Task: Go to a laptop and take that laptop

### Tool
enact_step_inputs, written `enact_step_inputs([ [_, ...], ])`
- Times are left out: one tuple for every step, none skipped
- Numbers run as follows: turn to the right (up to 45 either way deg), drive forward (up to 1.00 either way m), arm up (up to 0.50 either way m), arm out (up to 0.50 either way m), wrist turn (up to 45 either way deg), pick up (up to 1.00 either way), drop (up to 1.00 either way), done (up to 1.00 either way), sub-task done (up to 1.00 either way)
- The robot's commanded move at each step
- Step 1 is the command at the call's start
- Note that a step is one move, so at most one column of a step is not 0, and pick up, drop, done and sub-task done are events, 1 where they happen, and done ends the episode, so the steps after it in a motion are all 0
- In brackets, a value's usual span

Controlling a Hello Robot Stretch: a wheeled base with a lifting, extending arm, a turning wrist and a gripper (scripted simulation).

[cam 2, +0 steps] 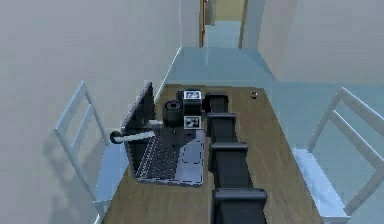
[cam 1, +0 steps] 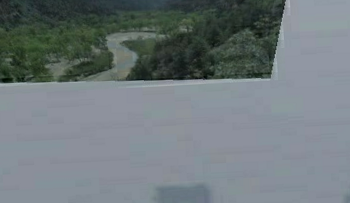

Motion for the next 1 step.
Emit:
enact_step_inputs([
  [0.0,0.00,0.00,0.00,45.0,0.00,0.00,0.00,0.00],
])
